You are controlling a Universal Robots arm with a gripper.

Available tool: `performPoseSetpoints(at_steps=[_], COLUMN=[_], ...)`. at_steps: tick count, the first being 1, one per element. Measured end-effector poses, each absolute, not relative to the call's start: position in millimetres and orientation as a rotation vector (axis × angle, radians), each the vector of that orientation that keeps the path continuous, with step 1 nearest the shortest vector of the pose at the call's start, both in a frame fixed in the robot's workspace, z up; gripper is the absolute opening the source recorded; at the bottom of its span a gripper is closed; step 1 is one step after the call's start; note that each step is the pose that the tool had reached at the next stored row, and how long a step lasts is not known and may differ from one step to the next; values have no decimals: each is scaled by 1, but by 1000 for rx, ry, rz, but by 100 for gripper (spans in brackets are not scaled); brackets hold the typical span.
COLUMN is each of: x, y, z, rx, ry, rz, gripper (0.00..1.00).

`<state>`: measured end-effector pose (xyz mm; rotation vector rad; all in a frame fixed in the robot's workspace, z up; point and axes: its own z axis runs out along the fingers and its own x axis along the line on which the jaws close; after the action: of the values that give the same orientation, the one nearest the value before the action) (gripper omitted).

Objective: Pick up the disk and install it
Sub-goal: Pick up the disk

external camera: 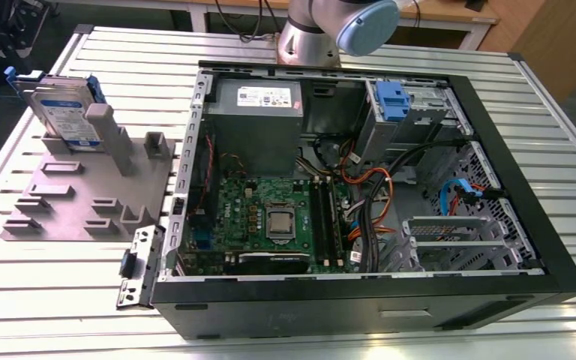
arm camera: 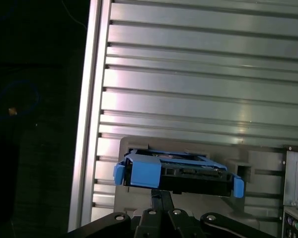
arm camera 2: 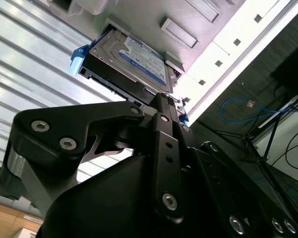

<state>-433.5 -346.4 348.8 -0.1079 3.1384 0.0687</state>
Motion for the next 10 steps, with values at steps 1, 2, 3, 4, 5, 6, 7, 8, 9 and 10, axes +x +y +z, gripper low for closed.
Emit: performPoseSetpoints(at_steps=[1,2,3,4,5,6,7,8,9,10], x=[-434,-434,-434,-434,-434,-434,-433,-434,-434,-434], y=[-346,-346,-346,-346,-346,-346,-346,-346,-346,-346], z=[349,349,349,349,349,349,349,349,349,349], rx=[-111,-114,-116,-119,-122,-125,-127,-130,-132,-135], ry=[3138,3138,3138,3138,3138,3138,3138,3138,3138,3138], rz=[69,69,69,69,69,69,69,69,69,69], gripper=[11,11,11,11,11,11,11,11,11,11])
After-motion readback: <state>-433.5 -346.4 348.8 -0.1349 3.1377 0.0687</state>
